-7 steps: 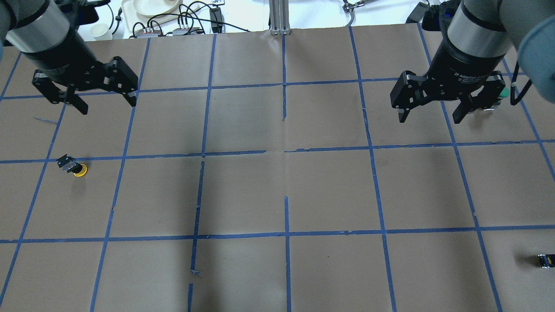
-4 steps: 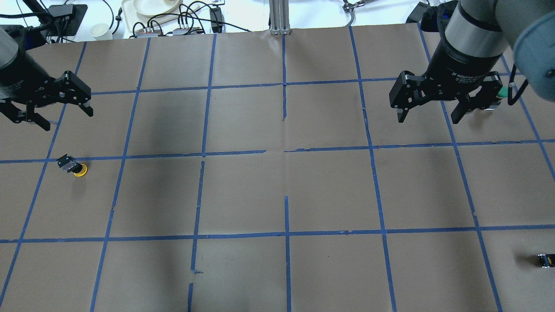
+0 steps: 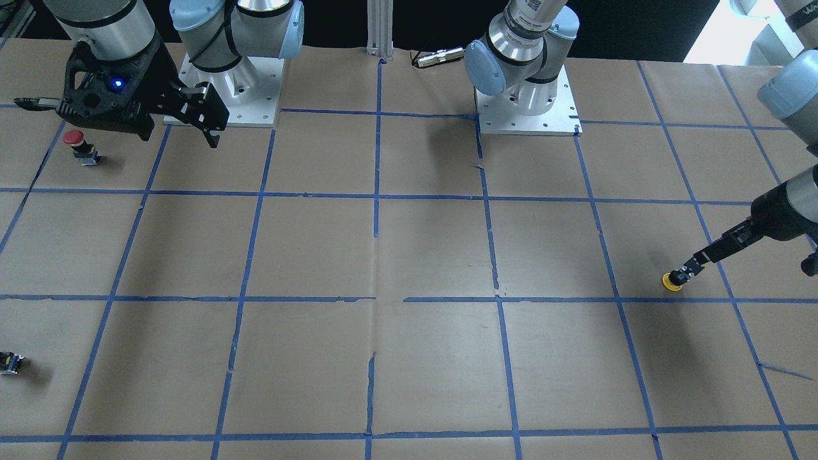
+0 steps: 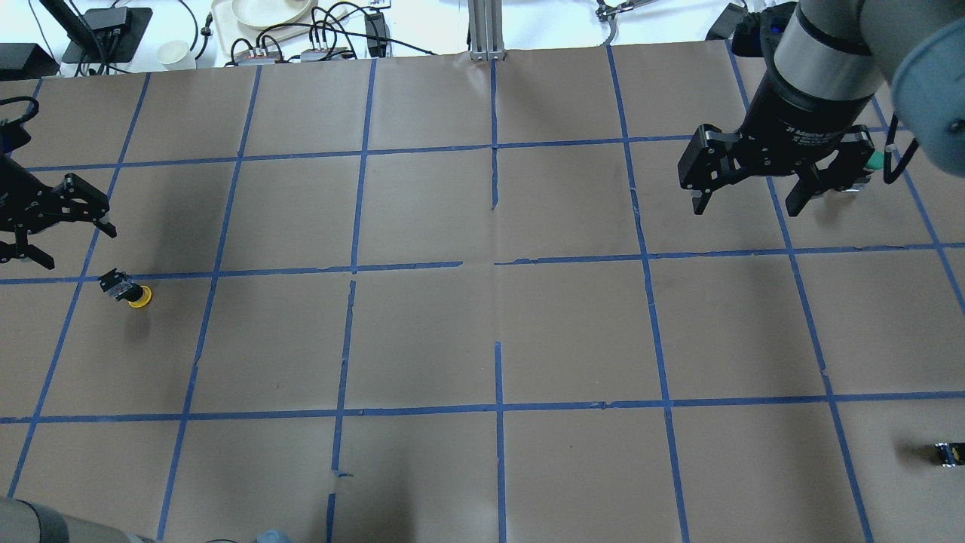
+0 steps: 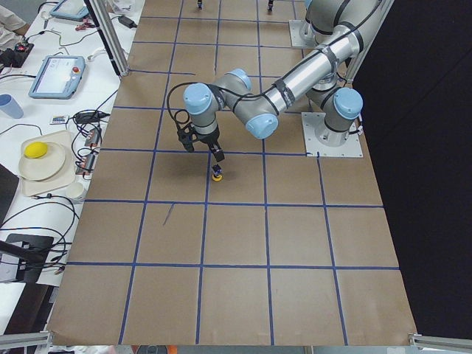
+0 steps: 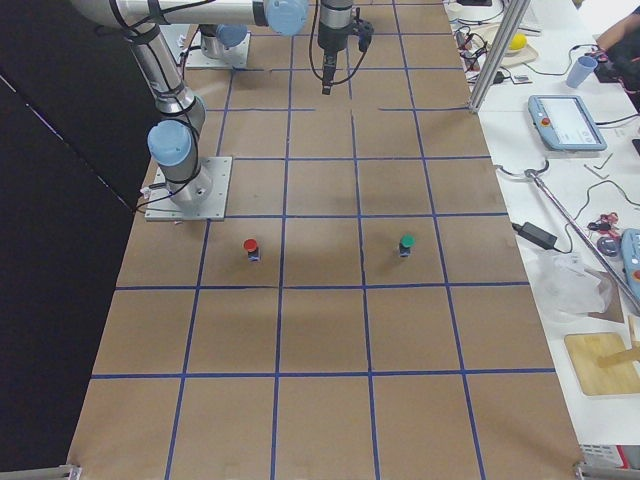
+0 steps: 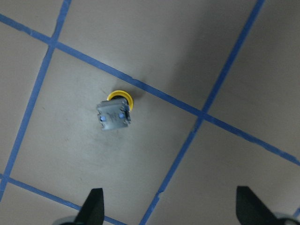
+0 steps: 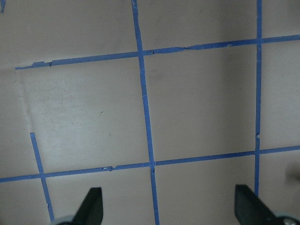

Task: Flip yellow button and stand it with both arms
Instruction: 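Close the left gripper on the grey base of the yellow button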

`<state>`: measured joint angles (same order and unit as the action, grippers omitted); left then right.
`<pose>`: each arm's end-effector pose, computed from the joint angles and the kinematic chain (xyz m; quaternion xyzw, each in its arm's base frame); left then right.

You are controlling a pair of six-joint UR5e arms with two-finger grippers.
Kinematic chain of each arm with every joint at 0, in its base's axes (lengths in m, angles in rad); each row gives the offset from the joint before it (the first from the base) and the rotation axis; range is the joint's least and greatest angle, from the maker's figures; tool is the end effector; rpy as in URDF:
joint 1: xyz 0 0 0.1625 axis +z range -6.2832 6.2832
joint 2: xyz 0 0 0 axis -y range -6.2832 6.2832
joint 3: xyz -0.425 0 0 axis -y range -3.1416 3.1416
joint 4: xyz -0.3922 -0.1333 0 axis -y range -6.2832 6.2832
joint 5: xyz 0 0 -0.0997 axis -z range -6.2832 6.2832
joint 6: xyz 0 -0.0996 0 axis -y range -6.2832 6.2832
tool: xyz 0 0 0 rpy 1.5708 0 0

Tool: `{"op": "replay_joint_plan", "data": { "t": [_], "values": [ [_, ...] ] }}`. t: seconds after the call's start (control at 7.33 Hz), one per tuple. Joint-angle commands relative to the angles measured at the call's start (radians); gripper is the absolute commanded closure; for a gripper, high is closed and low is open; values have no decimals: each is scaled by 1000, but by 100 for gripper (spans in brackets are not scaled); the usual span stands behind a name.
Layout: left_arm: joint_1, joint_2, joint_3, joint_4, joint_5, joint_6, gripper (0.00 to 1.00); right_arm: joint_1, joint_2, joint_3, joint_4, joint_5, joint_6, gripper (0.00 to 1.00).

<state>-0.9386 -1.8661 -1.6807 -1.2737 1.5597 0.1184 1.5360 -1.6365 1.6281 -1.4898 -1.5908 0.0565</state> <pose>0.2299 -0.5413 0.3047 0.2540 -0.9657 -0.0482 0.0250 0.1153 -0.4608 0.4833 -0.0452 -0.9983 -0.0362 0.0104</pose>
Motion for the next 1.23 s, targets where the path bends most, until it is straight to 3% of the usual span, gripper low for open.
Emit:
{"op": "replay_joint_plan", "data": {
  "t": [0.0,0.41,0.68,0.95,1.09],
  "values": [
    [15,-51,-52,121,11,24,1,0,0,-1,-1,0,0,0],
    [20,-74,-141,276,16,26,1,-5,0,-2,-3,8,6,0],
    [21,-74,-177,286,13,24,5,-7,-2,-1,-1,2,3,0],
    [21,-70,-175,284,14,27,34,-7,0,-1,-1,0,5,0],
    [21,-67,-169,284,14,27,60,-7,0,-1,-1,2,5,0]
  ]
}}
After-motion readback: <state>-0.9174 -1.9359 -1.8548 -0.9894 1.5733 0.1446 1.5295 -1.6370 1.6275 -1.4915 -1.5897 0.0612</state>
